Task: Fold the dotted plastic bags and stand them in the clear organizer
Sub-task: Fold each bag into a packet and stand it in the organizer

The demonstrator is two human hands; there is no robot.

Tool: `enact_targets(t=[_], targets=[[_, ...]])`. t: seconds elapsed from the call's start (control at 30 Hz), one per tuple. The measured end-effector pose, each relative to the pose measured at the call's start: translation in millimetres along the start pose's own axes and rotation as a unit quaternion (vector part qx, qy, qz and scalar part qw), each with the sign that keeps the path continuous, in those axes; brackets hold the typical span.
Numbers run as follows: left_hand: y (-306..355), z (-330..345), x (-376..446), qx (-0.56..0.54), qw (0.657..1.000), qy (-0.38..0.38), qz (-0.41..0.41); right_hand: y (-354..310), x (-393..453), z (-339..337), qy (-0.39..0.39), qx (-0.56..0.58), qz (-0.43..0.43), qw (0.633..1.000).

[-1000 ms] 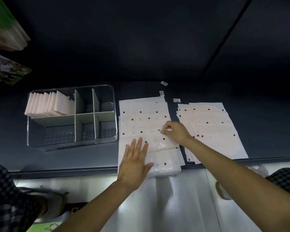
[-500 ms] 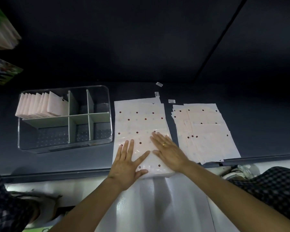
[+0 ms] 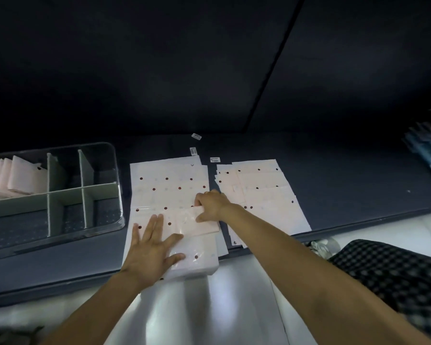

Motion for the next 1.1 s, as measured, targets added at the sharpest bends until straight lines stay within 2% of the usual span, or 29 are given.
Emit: enact_targets(t=[0.13,0.3,0.37,0.47,0.53,0.6,0.63,0.67,0.77,0.83,0.93,1.0,1.1], targets=[[1,-4,4,0.023,0.999,0.024,0.011,-4,-3,0,-0.030,0.030,-0.010,0.999],[5,-15,1,0.016,0.996,0.088,0.010,-1,-26,7,-0.036,0.233,0.019,0.972],[11,-14,-2,0.004,0.995,0.095,0.031,1,-38,16,-0.017,0.365,0.061,0.929],[19,-9,-7,-0.039,0.992,0.101,0.063,-3,-57,41,-0.002,0.551,0.126,0.825],[23,-9,-11,-0.061,0.989,0.115,0.068,-13,-69,62,-0.035,0.638,0.150,0.754],[24,-11,-15,-0.090,0.984,0.134,0.072,-26,-78,75,-0.076,0.686,0.137,0.710],[24,-12,-16,-0.098,0.982,0.143,0.073,-31,-82,78,-0.090,0.693,0.127,0.704],[22,-13,-16,-0.106,0.982,0.142,0.068,-32,-86,79,-0.088,0.676,0.128,0.720],[10,-14,-12,-0.163,0.975,0.148,0.018,-4,-89,61,0.041,0.452,0.123,0.883],[3,-18,-7,-0.218,0.962,0.162,-0.017,1,-89,45,0.104,0.351,0.041,0.930],[-3,-22,1,-0.258,0.951,0.160,-0.063,-10,-82,47,0.057,0.299,-0.039,0.952],[-10,-21,6,-0.306,0.934,0.160,-0.089,-16,-70,55,0.053,0.326,-0.017,0.944],[-19,-19,10,-0.391,0.893,0.168,-0.145,-11,-53,53,0.120,0.378,0.078,0.915]])
Point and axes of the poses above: each hand's wrist, its own x-axis towards the middle knuckle, its own z-axis out of the palm, y = z × x, the point moved 7 cm from there along x, towards the middle knuckle, and after that the axes turned 6 degrees about -x, right-handed, at the moved point
